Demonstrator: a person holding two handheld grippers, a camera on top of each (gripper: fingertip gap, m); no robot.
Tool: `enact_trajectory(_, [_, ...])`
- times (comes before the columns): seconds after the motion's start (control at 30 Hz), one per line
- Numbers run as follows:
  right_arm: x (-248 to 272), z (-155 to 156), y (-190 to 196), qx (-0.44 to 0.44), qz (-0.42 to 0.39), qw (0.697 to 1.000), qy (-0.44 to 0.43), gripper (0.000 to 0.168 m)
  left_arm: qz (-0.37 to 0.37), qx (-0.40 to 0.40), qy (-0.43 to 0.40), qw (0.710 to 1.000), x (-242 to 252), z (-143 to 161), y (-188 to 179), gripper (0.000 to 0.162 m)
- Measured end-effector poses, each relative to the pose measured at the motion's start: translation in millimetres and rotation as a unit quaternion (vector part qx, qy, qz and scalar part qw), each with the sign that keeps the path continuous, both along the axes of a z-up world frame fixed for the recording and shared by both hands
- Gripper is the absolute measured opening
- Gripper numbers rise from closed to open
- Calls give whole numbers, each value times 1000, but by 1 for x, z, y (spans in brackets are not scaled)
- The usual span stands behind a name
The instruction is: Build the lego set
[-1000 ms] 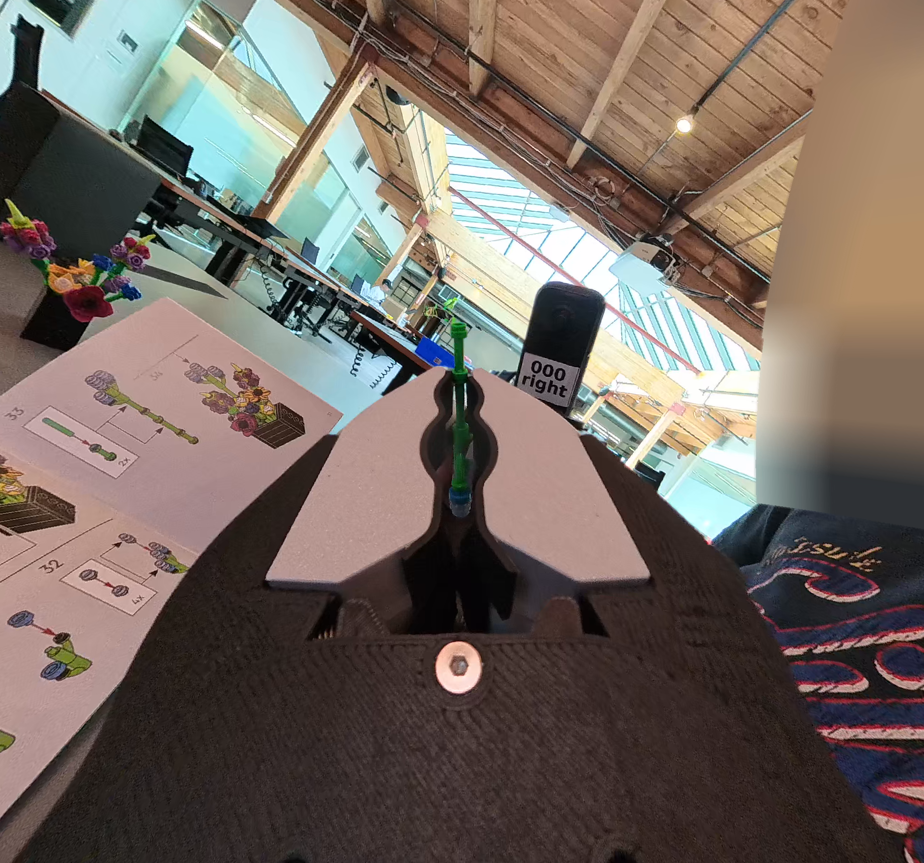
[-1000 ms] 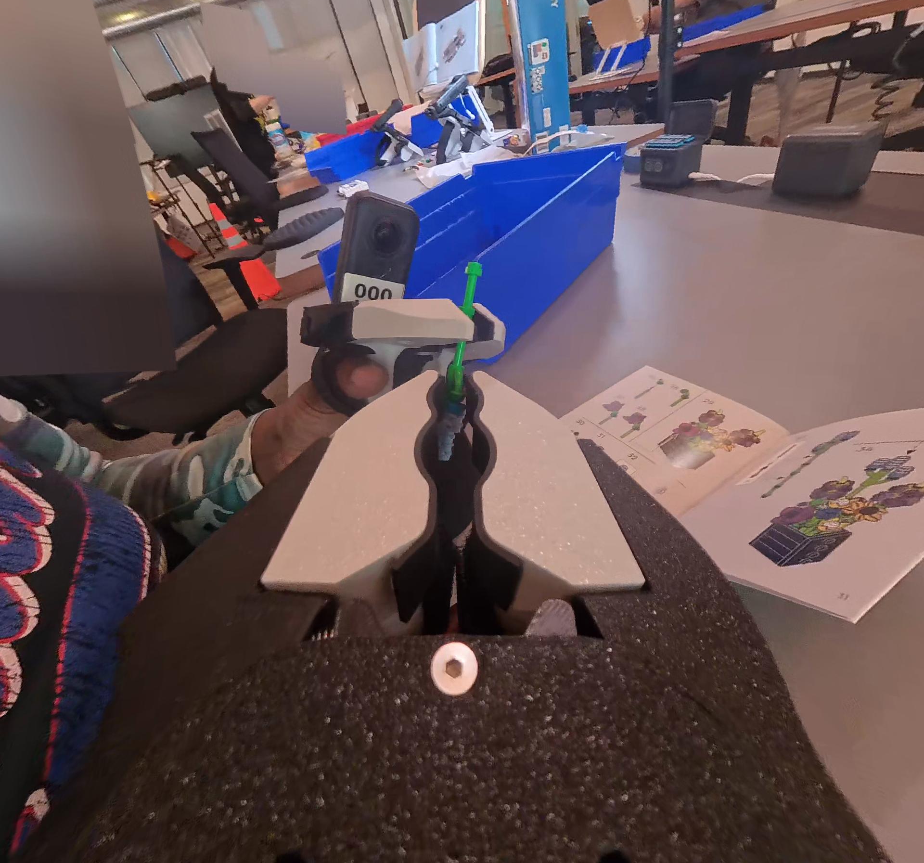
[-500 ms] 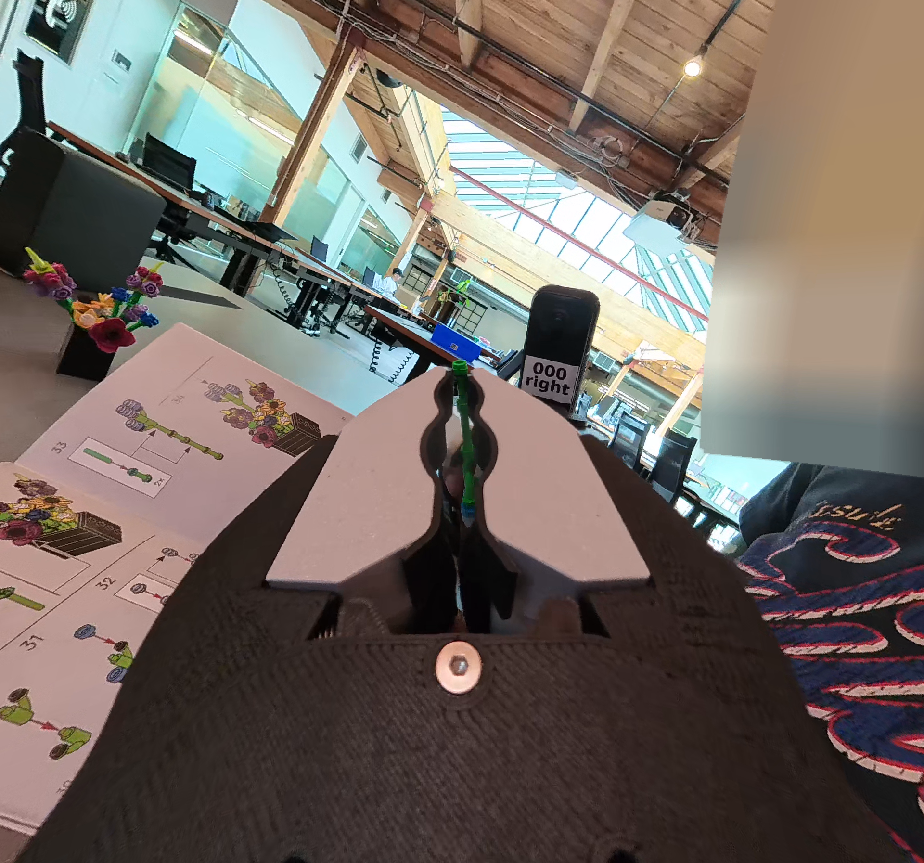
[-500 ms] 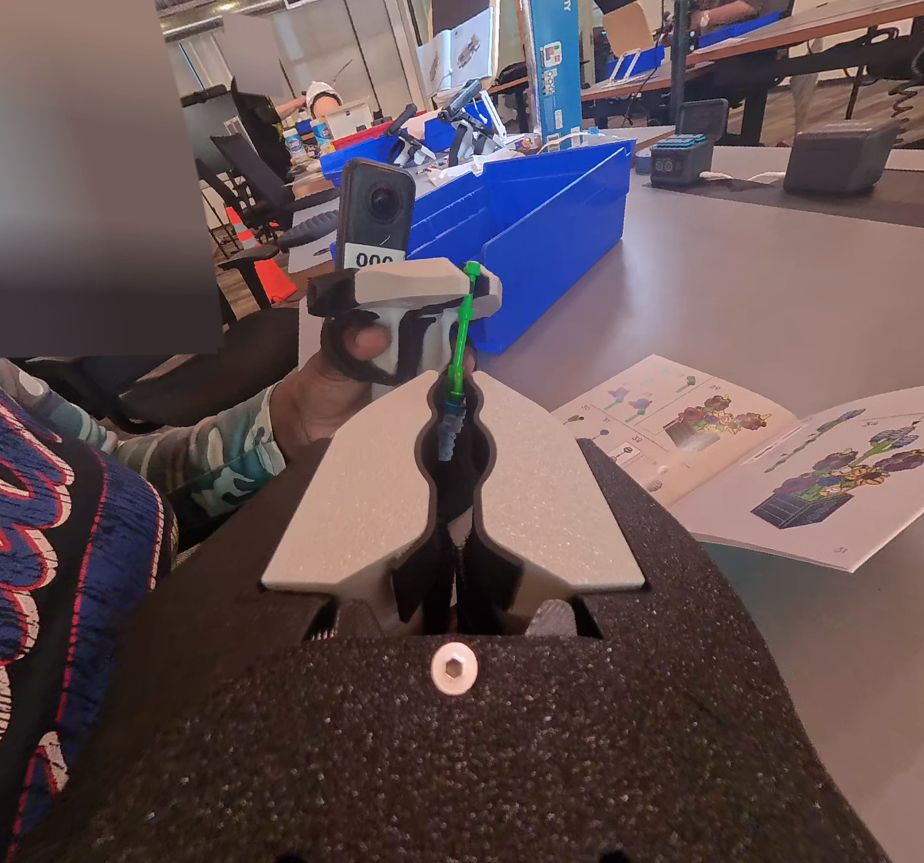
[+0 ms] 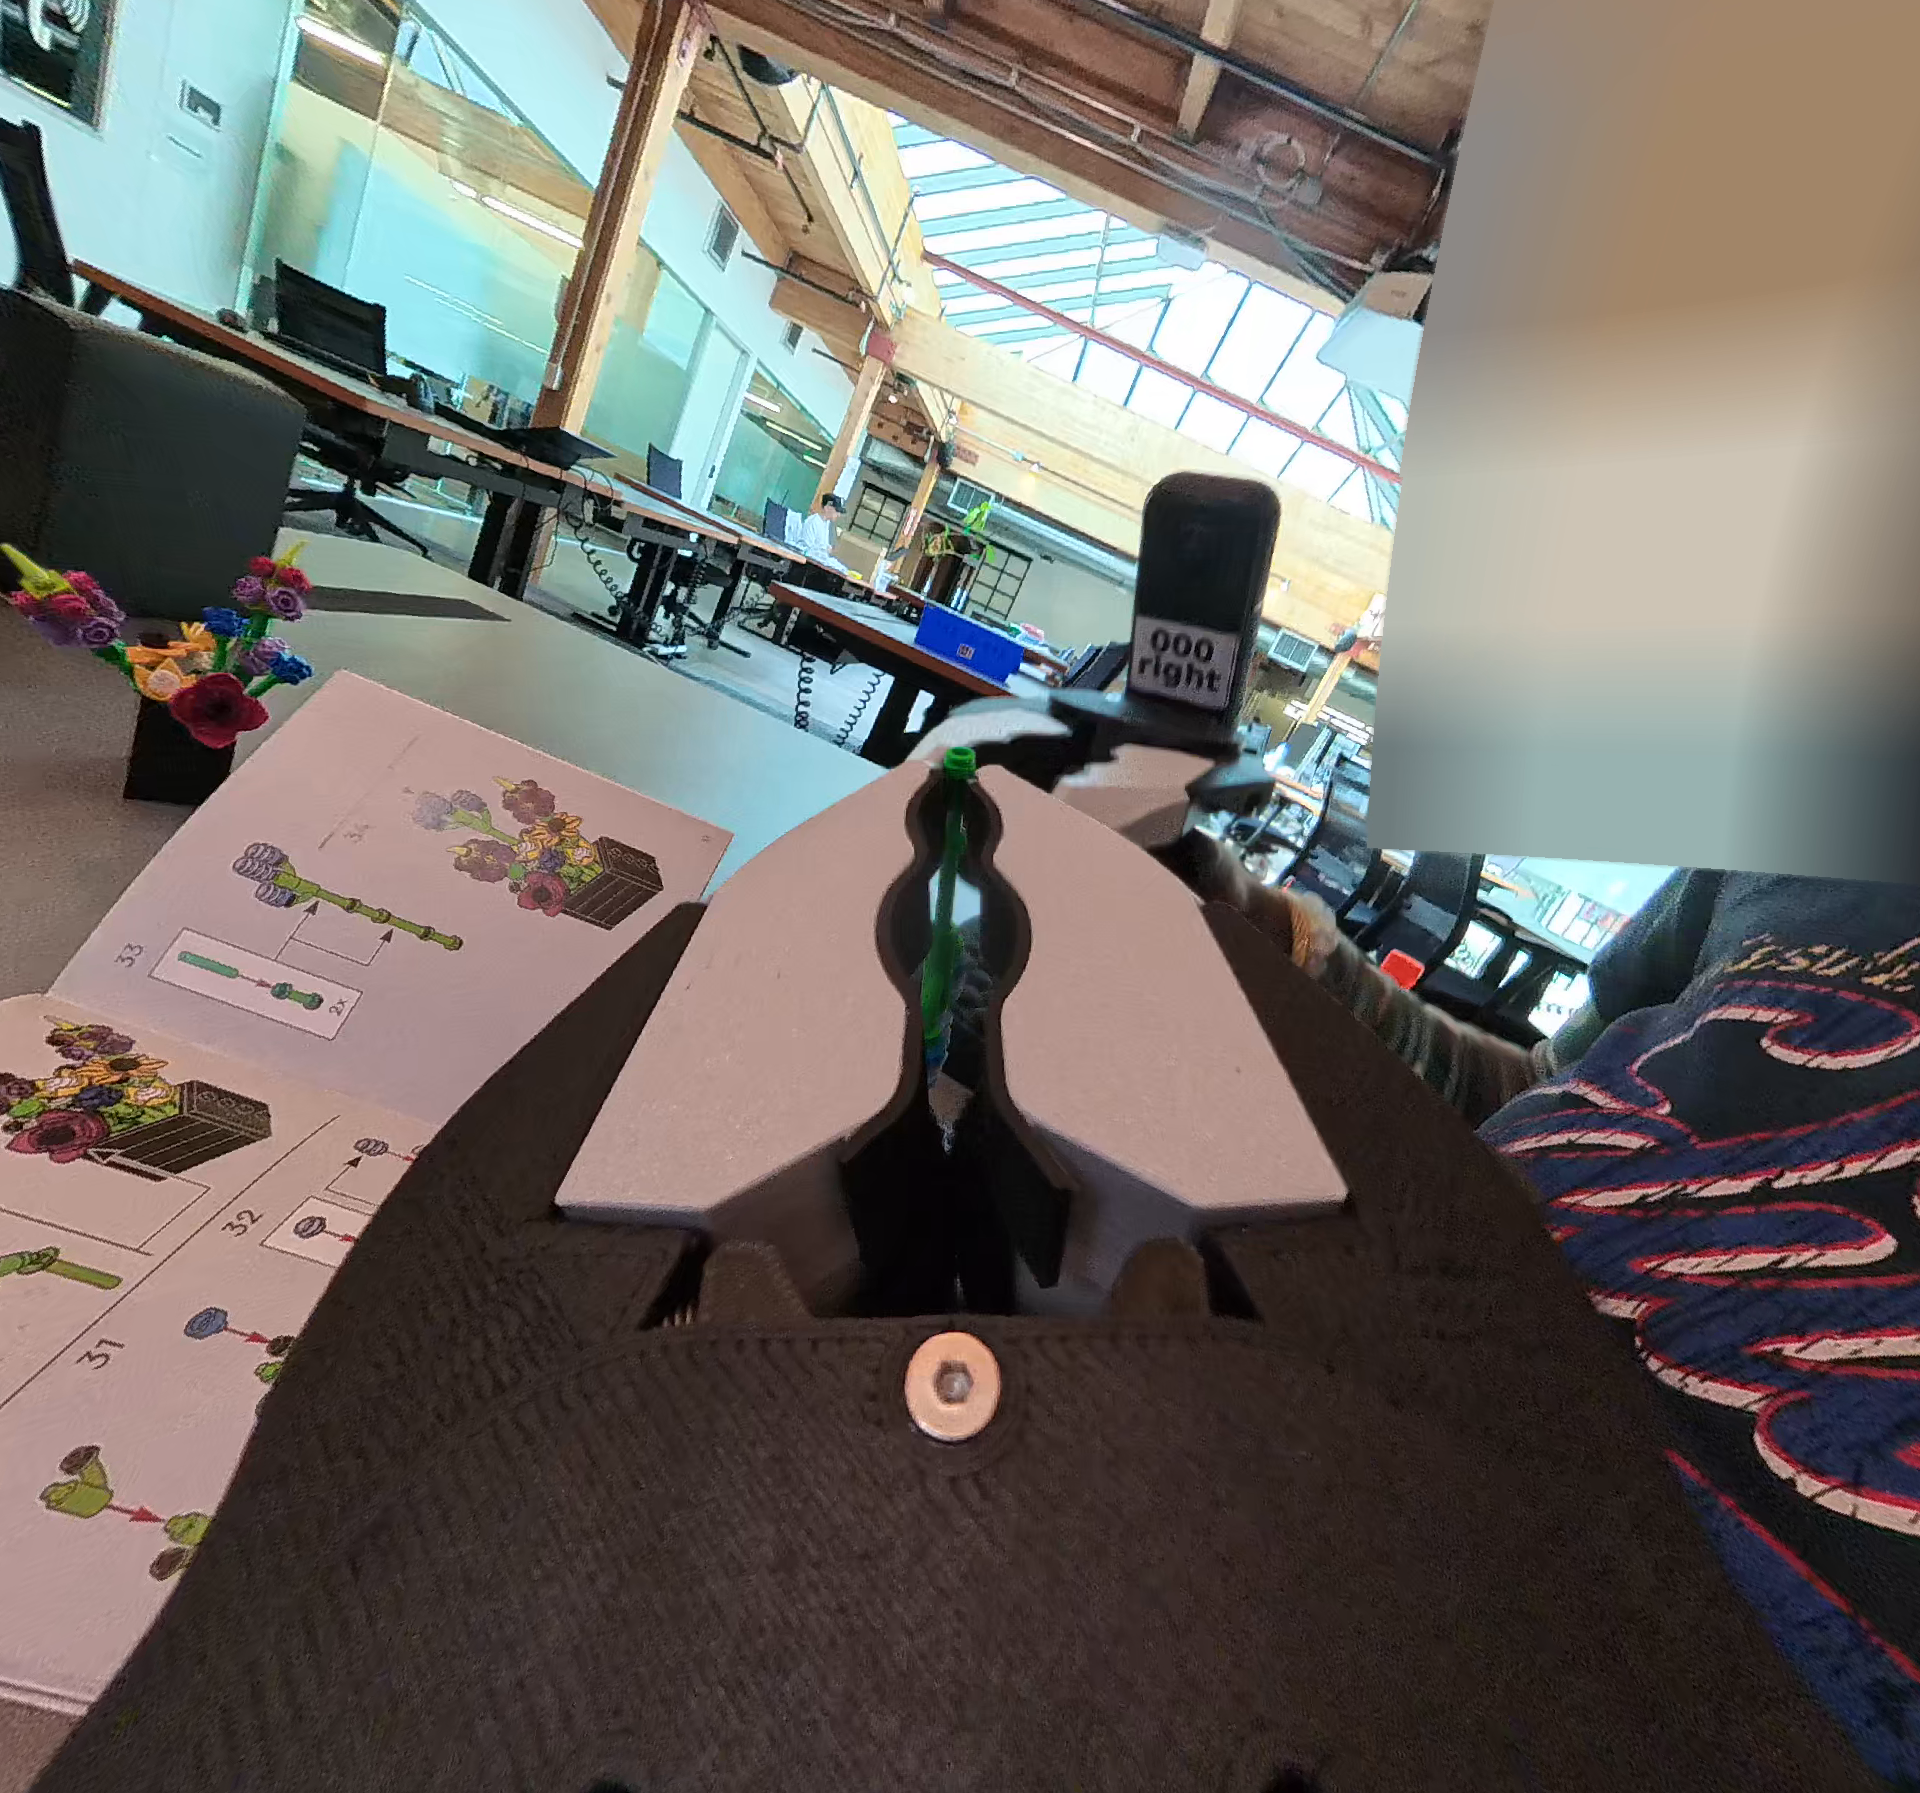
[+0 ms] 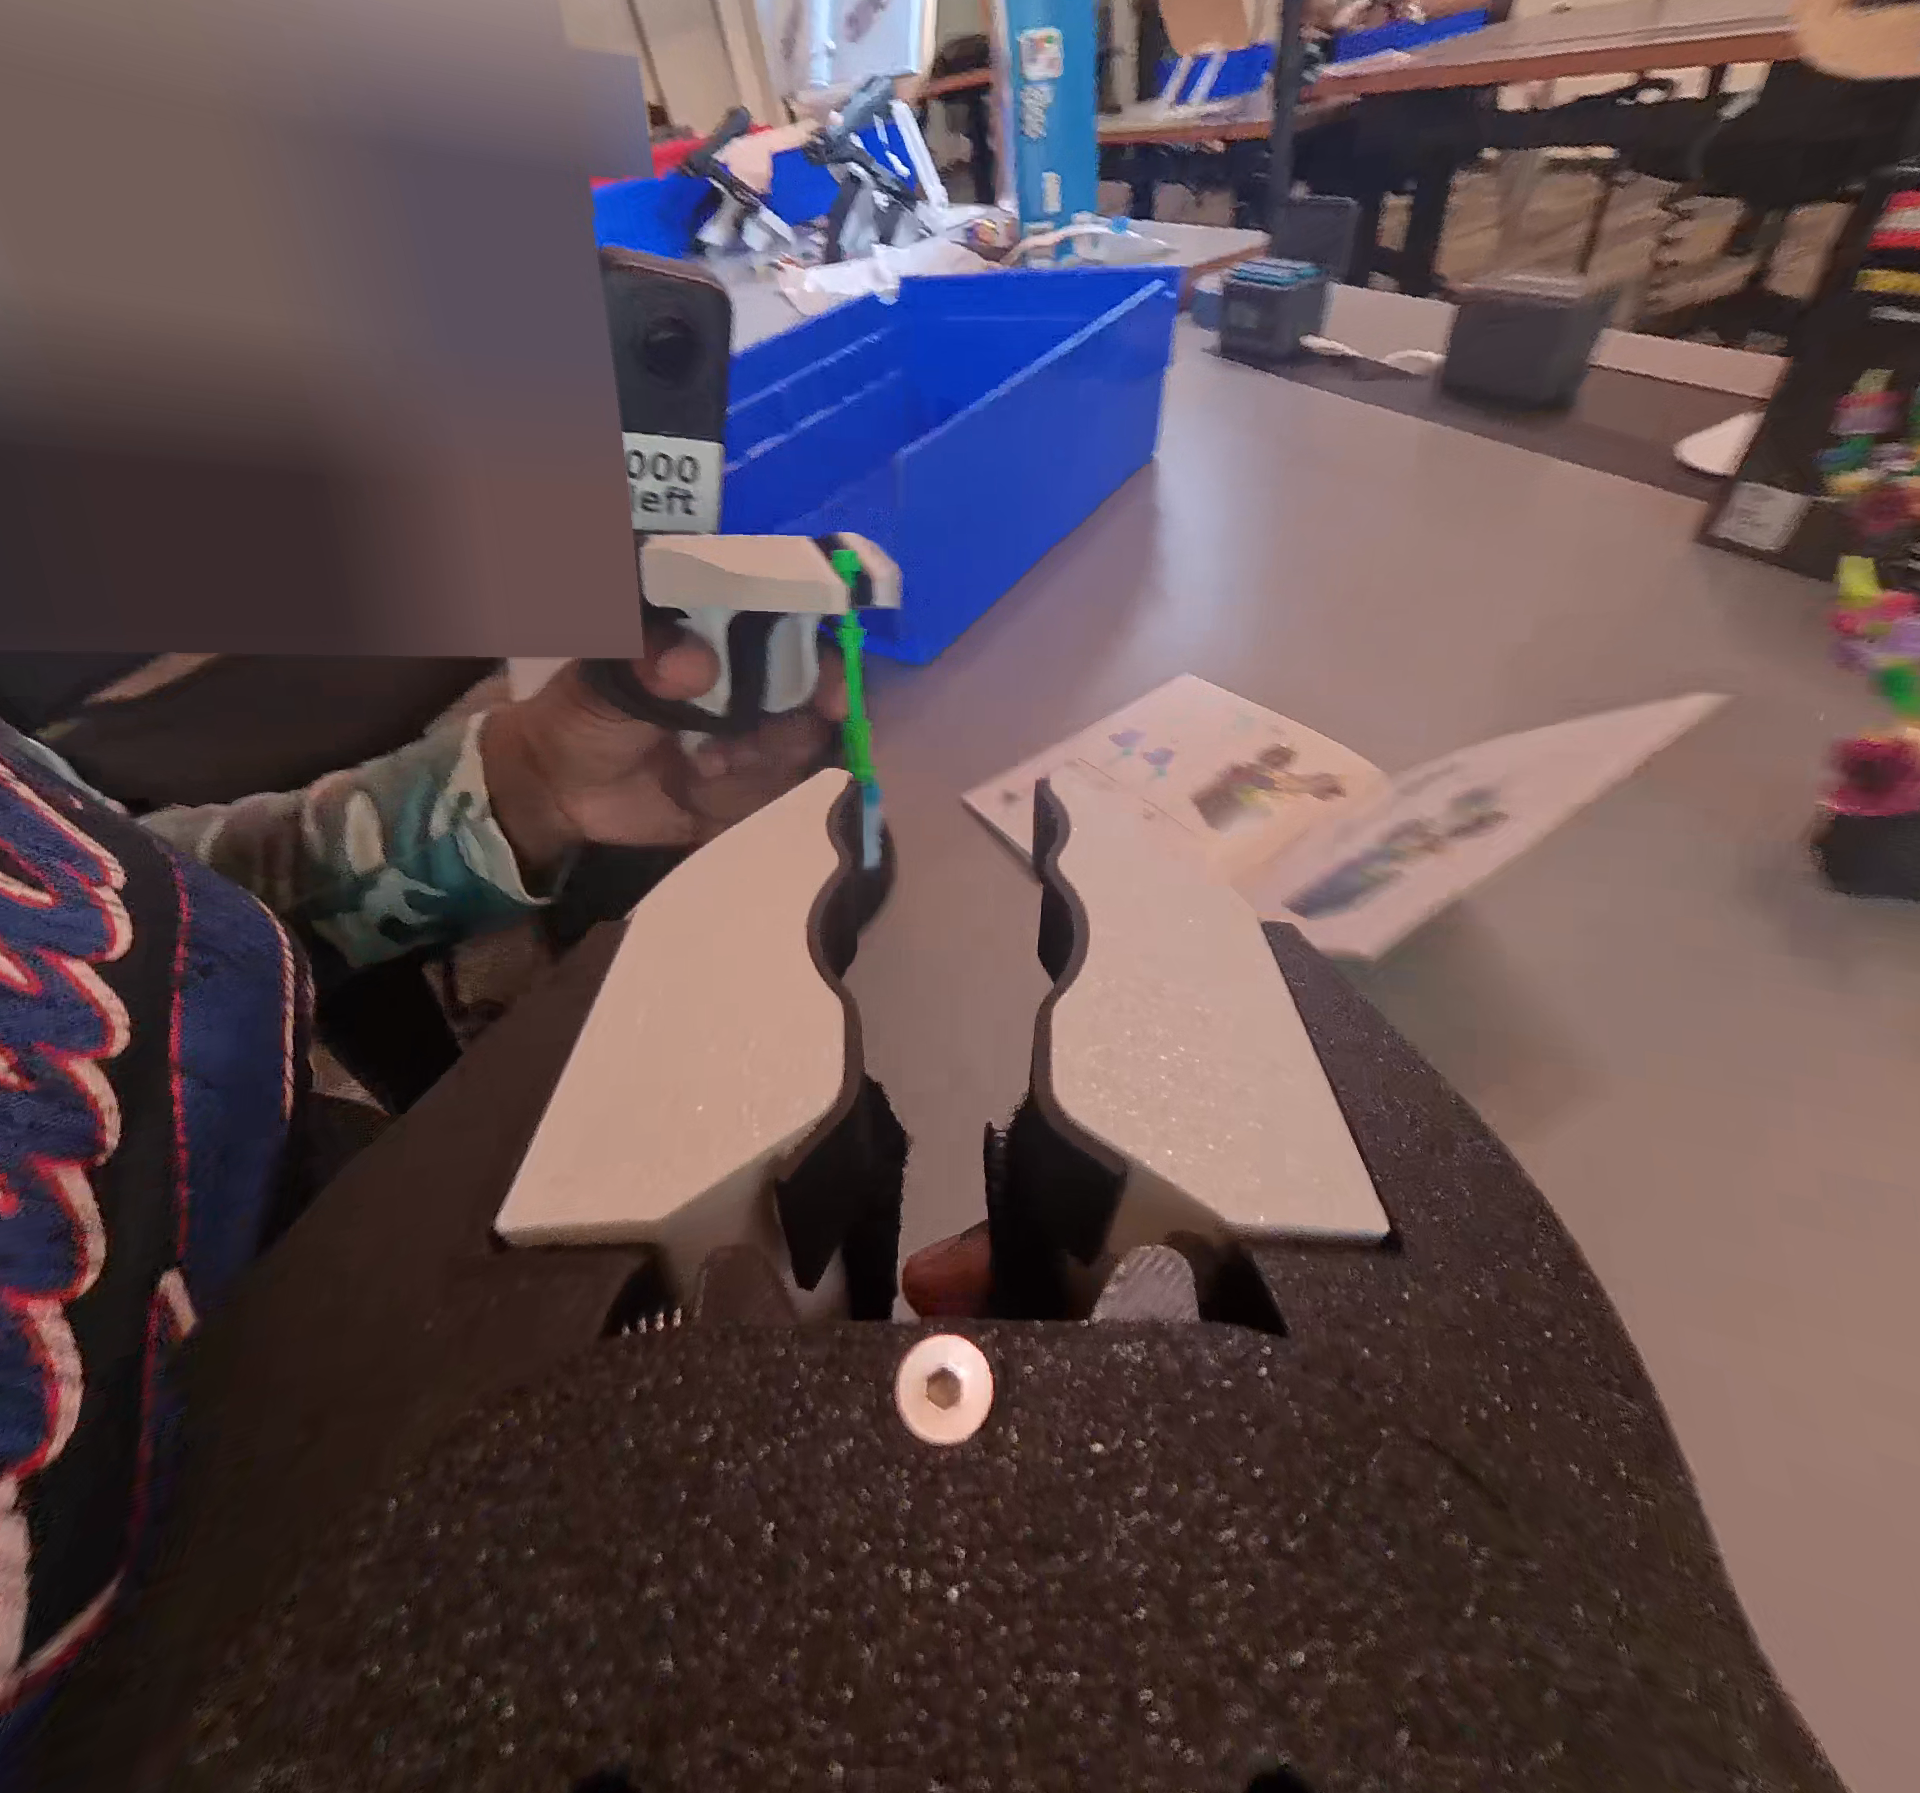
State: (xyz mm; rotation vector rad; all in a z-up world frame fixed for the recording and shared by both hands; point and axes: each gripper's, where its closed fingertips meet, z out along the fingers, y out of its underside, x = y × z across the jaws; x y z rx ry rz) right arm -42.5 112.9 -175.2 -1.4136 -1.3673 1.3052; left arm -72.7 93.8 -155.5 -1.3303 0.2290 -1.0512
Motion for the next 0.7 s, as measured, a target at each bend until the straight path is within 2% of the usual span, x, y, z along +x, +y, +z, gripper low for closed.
enact_trajectory(0.07, [20,1,15,17,-25,999,-30,26,0,2,16,1000,4,-2,0,3])
enact_trajectory(0.13, [39,1,28,44,-45,996,-63,8,1,4,32,999,7,-4,0,3])
enact_trajectory(0.2, [57,-1,36,77,-55,991,-96,0,0,3,44,999,10,-6,0,2])
enact_trajectory(0.33, [84,-7,49,110,-65,975,-180,2,-7,1,51,999,13,-8,-1,2])
enact_trajectory(0.43, [109,-21,57,89,-62,953,-283,19,-9,-1,65,998,16,-11,-1,2])
enact_trajectory(0.5, [128,-36,54,64,-49,928,-363,23,-8,-1,83,997,20,-13,-1,2])
enact_trajectory(0.6, [151,-61,39,49,-26,892,-449,16,-9,-2,103,995,25,-16,-1,2])
enact_trajectory(0.7, [167,-82,33,59,-17,866,-496,11,-13,-4,106,994,26,-17,-1,2])
